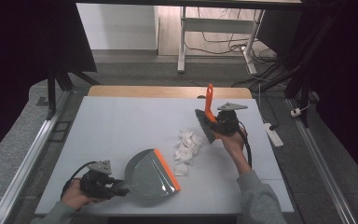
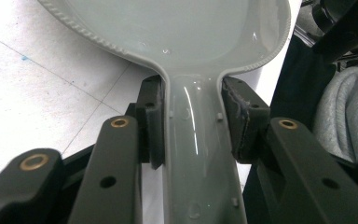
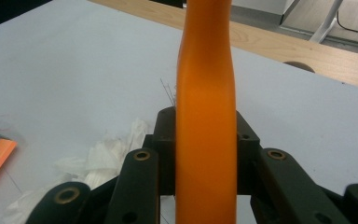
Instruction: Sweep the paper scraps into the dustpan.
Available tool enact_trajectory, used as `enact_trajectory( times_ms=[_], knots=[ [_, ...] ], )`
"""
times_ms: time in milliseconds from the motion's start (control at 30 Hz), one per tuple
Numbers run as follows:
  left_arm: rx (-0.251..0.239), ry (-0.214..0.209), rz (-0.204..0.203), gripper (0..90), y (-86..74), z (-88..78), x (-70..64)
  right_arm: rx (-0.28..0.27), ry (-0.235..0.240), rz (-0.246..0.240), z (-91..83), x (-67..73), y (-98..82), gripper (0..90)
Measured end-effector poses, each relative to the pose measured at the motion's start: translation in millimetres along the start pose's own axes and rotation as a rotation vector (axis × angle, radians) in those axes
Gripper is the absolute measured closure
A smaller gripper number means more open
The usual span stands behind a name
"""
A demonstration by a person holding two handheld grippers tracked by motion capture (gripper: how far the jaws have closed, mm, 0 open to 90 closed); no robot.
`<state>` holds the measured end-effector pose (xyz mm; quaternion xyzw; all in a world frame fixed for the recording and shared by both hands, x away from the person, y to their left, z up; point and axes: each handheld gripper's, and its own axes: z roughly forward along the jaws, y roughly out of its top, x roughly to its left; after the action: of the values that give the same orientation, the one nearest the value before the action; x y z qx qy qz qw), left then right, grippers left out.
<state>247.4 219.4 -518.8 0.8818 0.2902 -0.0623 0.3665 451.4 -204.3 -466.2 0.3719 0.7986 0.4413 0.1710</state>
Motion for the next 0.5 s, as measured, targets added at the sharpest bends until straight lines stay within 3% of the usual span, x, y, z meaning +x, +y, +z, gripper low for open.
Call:
enact_trajectory(
  times_ms=[267, 500],
  knots=[
    [0.012, 0.002, -0.006, 61.2, 0.7, 2.9, 0.8, 0.028, 0.006, -0.001, 10.3, 1.7, -2.2, 70.5],
    [0.012, -0.003, -0.012, 61.2, 2.4, 5.2, 1.5, 0.065, 0.032, -0.030, 24.9, 13.1, -1.2, 70.6]
  ],
)
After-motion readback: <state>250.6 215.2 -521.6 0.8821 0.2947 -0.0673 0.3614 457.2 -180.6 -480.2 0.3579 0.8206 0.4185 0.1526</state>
